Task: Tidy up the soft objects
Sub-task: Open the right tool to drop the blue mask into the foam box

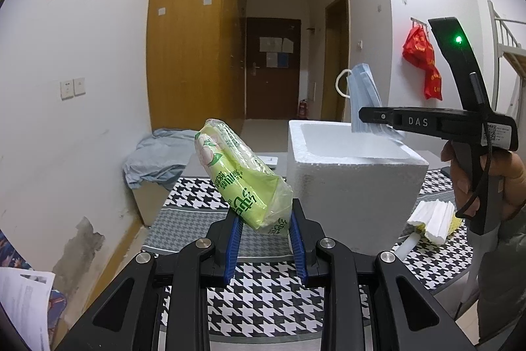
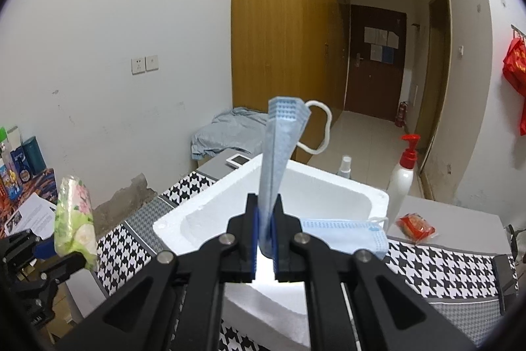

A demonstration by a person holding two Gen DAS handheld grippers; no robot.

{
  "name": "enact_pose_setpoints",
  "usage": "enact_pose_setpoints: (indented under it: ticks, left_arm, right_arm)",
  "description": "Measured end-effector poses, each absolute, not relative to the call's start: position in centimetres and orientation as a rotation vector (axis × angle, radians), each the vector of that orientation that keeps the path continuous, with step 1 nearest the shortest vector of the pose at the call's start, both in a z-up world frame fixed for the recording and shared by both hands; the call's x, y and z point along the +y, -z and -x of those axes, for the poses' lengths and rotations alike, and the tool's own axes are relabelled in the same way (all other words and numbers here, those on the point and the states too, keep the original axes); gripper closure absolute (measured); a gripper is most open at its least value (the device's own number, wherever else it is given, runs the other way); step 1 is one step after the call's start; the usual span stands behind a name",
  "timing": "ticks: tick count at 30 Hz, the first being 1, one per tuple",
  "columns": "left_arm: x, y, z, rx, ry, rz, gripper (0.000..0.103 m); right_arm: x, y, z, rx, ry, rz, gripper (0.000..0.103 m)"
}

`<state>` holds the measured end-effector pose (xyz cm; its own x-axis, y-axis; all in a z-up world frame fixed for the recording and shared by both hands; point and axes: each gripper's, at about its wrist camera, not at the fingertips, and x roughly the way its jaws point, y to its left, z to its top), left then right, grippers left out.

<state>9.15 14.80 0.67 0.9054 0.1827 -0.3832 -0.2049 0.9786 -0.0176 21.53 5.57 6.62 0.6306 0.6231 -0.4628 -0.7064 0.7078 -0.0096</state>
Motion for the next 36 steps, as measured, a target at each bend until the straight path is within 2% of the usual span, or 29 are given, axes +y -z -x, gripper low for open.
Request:
enact_pose_setpoints:
  ticks: [3,4,5,14,26,36]
  left_arm:
    - [14.8,-0.6,-9.2,0.389,-0.202,0.063,0.074]
    - [14.8,-0.5,-9.2,0.39,-0.203,0.063,0.074]
    - [14.8,-0.5,-9.2,0.39,-0.204,0.064,0.074]
    - [15.1,-0.6,-9.2,0.38,-0.201,0.078,0.074]
    - [14.7,-1.1,-8.9,0.354,-0.171,0.067,0.074]
    - [14.6,-1.7,-9.0,0.337,-0.157,0.05,0.074]
  right_arm:
    - [5.8,-6.5,-21.6,0.452,-0.769,0.201,0.059]
    - [5.7,-6.5,-21.5,0.443,-0.763,0.2,0.044]
    - [5.5,-6.6,-21.3,0.431,-0.759,0.198,0.035]
    - [4.5,-7.0,-20.0,0.371,-0.735,0.192,0.001]
    - [3.7,-7.4,-18.3,0.332,-0.694,0.177,0.0]
    - [2.9,-7.2,-17.7,0.372,-0.606,0.161,0.0]
